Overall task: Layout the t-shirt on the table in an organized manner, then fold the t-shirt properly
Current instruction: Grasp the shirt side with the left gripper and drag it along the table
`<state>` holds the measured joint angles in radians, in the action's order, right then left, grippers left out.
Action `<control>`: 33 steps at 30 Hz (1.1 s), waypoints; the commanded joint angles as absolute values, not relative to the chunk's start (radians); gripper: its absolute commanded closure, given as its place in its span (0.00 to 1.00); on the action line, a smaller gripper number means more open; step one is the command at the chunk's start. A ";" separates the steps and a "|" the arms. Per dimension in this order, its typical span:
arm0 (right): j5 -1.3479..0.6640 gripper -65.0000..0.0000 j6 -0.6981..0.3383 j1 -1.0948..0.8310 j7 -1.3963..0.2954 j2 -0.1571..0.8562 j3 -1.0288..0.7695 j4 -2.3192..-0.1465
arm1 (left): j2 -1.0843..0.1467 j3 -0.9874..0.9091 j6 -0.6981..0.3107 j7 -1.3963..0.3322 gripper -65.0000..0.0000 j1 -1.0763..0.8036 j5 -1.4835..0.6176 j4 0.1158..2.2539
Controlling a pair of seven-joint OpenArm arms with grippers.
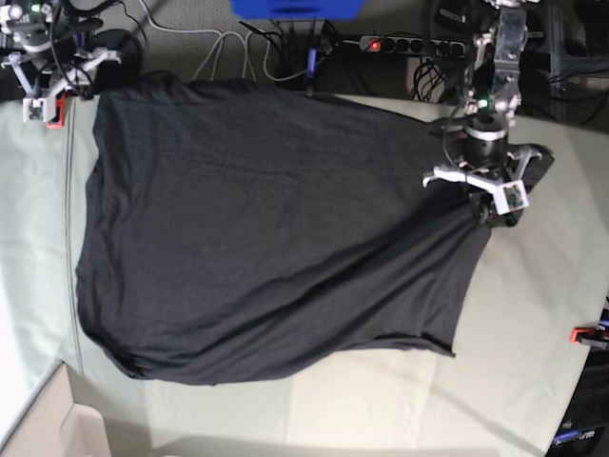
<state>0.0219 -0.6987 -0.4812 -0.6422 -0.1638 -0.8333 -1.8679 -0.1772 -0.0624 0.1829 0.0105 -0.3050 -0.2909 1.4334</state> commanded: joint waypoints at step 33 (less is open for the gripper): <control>0.015 0.50 -0.698 -0.420 -0.727 -0.133 -0.837 -1.885 | -0.151 -0.070 0.188 -0.186 0.35 0.223 -0.285 1.092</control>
<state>0.0235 -0.6987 -0.4164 -0.7441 -0.1455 -0.8341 -1.8679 -0.1493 -0.0689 0.1932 -0.2020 0.1989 -0.2836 1.0786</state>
